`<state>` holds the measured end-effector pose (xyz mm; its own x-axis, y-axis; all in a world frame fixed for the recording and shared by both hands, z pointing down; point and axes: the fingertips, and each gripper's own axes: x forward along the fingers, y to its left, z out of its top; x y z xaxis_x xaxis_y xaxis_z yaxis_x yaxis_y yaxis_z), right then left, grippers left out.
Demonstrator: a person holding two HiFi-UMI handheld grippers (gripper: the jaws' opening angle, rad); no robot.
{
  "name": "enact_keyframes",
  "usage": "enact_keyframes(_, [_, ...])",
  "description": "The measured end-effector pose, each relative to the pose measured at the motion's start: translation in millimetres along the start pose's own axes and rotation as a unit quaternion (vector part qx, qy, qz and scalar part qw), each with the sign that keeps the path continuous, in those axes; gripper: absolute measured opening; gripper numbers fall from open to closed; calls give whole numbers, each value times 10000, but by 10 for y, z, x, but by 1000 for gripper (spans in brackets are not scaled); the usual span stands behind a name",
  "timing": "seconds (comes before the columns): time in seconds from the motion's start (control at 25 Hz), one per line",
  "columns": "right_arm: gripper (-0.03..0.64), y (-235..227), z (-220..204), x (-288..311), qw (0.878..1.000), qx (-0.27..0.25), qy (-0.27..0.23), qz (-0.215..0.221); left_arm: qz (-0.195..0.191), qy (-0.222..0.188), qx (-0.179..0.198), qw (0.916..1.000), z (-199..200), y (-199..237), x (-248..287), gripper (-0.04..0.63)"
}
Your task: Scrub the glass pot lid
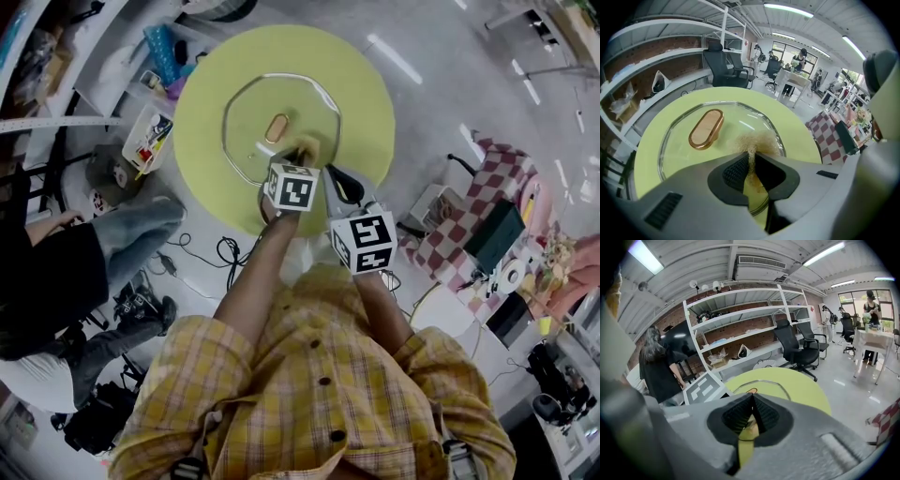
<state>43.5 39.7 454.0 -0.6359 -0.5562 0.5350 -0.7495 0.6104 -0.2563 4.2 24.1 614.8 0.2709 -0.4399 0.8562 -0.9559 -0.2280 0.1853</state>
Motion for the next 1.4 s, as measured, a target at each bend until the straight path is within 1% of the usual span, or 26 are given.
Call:
enact_keyframes(0.4, [-2,29,-43,20,9999,-88,111,-13,-28,-21,-16,10000,-87,26,-43,46])
enact_keyframes(0.8, [-3,96,-1,74,9998,-146,111,9,-81,-18,38,10000,-150,58,-82,47])
enact_keyframes(1.04, [-3,144,-2,80,9997,-214,143,29,-112,-52,-13,9999,-198,92,-106,48])
enact_keyframes(1.4, [-2,222,-122,102,9996,18,265,47,-160,-45,6,9999,-273,124,-155,48])
